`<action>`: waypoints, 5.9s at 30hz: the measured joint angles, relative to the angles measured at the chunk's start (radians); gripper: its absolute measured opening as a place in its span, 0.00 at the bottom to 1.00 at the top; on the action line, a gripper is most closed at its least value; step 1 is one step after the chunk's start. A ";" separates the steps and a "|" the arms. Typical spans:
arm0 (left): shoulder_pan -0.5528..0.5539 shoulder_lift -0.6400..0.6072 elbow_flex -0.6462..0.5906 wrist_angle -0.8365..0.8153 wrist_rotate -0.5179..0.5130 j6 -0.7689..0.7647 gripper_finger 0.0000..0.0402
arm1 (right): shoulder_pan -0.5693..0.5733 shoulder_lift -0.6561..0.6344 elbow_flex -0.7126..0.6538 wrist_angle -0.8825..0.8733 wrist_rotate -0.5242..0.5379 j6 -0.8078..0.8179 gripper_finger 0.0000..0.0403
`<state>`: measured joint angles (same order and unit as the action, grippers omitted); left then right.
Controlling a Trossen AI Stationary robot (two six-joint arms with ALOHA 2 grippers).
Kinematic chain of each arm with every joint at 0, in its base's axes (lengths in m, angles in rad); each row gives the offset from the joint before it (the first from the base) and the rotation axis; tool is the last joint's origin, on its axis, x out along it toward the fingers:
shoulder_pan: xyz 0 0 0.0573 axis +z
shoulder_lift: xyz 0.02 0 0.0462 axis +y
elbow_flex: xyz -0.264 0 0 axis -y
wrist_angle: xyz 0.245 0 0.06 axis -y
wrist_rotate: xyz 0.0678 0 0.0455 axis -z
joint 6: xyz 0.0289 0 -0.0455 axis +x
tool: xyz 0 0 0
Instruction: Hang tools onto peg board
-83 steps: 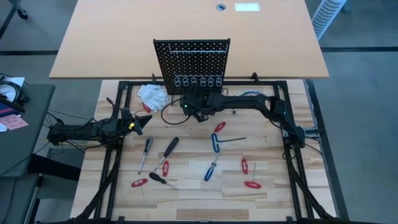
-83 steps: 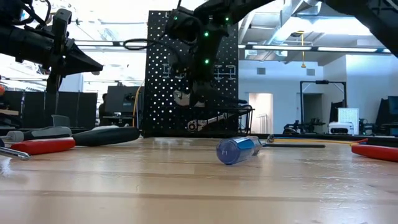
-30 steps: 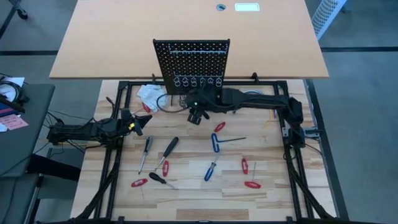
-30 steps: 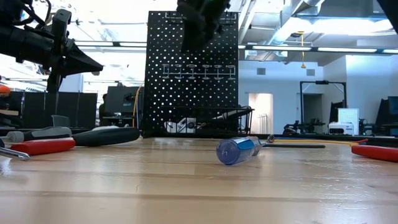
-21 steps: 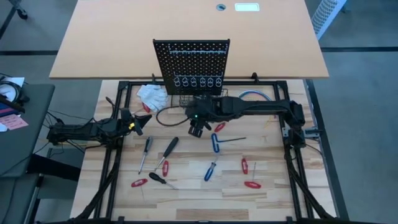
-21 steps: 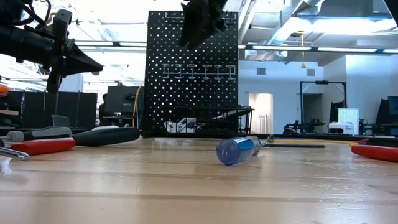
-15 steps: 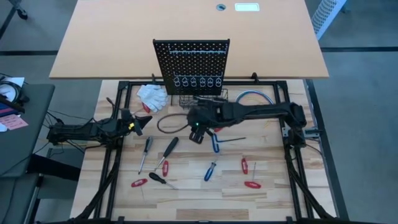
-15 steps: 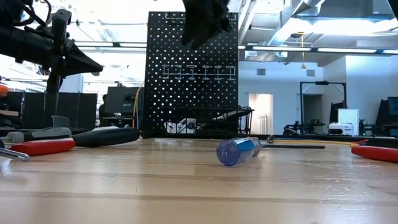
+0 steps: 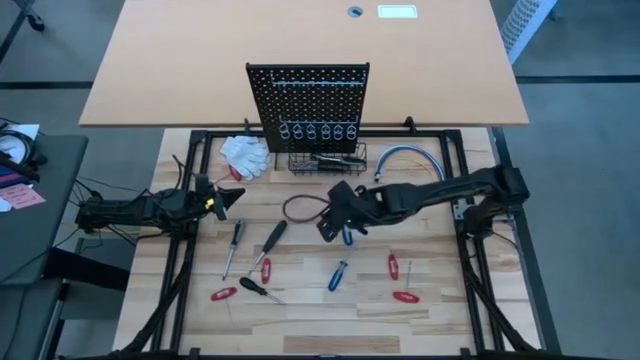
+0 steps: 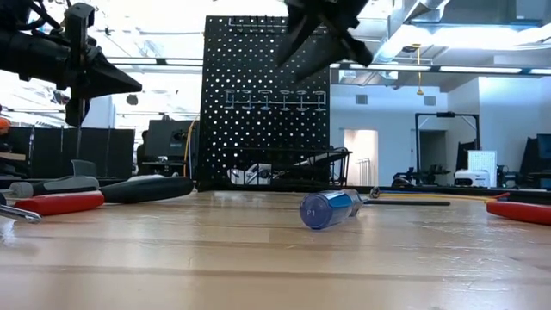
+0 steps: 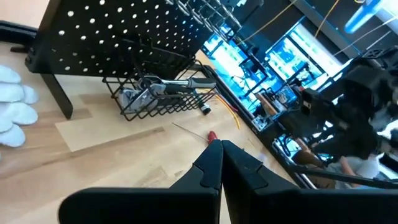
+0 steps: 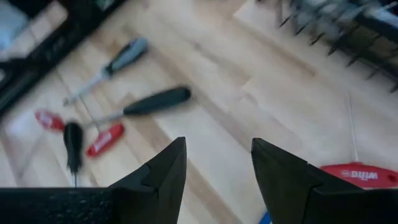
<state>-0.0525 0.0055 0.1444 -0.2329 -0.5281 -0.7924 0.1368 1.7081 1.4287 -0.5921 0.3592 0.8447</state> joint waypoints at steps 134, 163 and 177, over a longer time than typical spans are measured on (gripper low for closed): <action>-0.144 1.192 0.977 0.071 -0.008 0.351 0.00 | -0.183 -0.233 -0.266 0.987 -0.490 -0.310 0.64; -0.136 1.196 0.961 -0.058 -0.021 0.257 0.30 | -0.286 -0.194 -0.004 0.717 -0.520 -0.346 0.25; -0.125 1.233 0.960 0.059 -0.033 0.325 0.02 | -0.298 -0.193 0.006 0.688 -0.565 -0.349 0.25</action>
<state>-0.1776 1.2382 1.1042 -0.1734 -0.5611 -0.4675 -0.1612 1.5150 1.4349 0.0954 -0.2058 0.4956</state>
